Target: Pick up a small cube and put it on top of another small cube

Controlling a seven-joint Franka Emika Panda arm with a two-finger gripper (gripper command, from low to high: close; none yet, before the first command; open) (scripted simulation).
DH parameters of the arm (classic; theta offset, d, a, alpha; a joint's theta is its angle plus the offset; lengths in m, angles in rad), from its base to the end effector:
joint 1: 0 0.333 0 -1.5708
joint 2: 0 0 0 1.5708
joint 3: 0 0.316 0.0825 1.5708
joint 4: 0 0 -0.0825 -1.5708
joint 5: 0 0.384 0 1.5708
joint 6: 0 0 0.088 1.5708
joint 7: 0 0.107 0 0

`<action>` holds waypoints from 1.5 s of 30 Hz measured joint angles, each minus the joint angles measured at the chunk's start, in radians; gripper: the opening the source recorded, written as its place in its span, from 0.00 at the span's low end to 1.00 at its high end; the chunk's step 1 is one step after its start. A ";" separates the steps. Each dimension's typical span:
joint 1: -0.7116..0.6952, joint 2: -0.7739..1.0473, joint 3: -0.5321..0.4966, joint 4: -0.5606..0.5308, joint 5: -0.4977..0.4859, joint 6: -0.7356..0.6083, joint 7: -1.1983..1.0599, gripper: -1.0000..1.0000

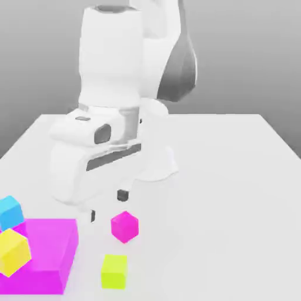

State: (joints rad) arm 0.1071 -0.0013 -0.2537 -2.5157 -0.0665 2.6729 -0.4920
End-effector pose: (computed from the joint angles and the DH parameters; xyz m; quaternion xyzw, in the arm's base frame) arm 0.4731 -0.0678 0.2948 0.9766 0.1992 0.0697 0.0411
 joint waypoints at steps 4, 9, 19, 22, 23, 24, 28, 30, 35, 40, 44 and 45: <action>-0.029 0.109 0.025 -0.030 0.085 0.051 -0.242 0.50; -0.098 0.259 0.100 -0.040 0.186 0.140 -0.465 0.50; -0.151 0.405 0.163 -0.012 0.234 0.252 -0.510 0.00; -0.135 0.340 0.142 -0.026 0.212 0.201 -0.493 0.00; -0.127 0.306 0.131 -0.033 0.199 0.175 -0.482 0.00; -0.120 0.272 0.121 -0.040 0.183 0.147 -0.471 0.00; -0.115 0.127 0.109 -0.116 0.146 0.081 -0.489 0.00; -0.118 0.055 0.108 -0.172 0.134 0.066 -0.521 0.00; -0.133 -0.122 0.102 -0.319 0.073 0.039 -0.585 0.00; -0.179 -0.283 0.100 -0.460 -0.018 0.019 -0.633 0.00; -0.140 -0.288 0.071 -0.480 0.033 0.043 -0.685 0.00; -0.126 -0.282 0.062 -0.480 0.052 0.051 -0.698 0.00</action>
State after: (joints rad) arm -0.0186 -0.2835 -0.1912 -2.9961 -0.0144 2.7236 -1.1900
